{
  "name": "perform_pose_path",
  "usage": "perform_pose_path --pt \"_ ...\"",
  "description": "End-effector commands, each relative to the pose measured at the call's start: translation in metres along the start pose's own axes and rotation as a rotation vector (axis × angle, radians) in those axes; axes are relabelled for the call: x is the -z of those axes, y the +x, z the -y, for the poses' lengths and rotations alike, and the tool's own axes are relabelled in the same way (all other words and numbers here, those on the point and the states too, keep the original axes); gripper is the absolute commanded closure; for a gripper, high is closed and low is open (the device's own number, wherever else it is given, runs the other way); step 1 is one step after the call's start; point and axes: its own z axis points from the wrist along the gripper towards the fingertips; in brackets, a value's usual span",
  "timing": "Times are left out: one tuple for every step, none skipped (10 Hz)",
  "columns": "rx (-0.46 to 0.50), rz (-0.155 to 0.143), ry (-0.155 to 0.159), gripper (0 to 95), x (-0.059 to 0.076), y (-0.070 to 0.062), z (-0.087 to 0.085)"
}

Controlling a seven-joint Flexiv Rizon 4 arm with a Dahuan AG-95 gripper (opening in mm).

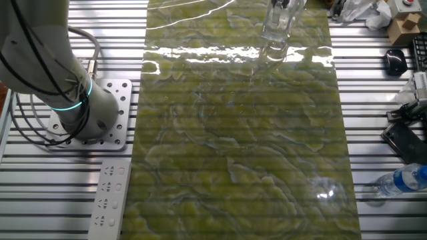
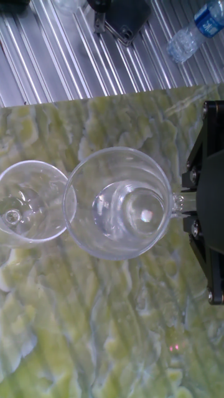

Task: Pour the water from one cup into another empty cup

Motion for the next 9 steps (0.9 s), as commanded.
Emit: perform_pose_path --pt "0.007 -0.011 0.004 95.0 -0.0003 0.0015 -0.0005" --pt "0.012 -0.023 0.008 95.0 -0.0003 0.0014 -0.0005" --pt "0.014 -0.03 0.01 95.0 -0.0003 0.0014 -0.0005" --pt "0.016 -0.035 0.011 95.0 -0.0003 0.0015 -0.0005" --pt "0.019 -0.042 0.013 95.0 -0.0003 0.0015 -0.0005" --pt "0.021 -0.045 0.014 95.0 -0.0002 0.0015 -0.0005" --pt "0.025 -0.053 0.017 95.0 -0.0002 0.0015 -0.0005" --pt "0.028 -0.058 0.019 95.0 -0.0001 0.0016 -0.0005" --pt "0.029 -0.062 0.02 95.0 0.0 0.0016 -0.0005"
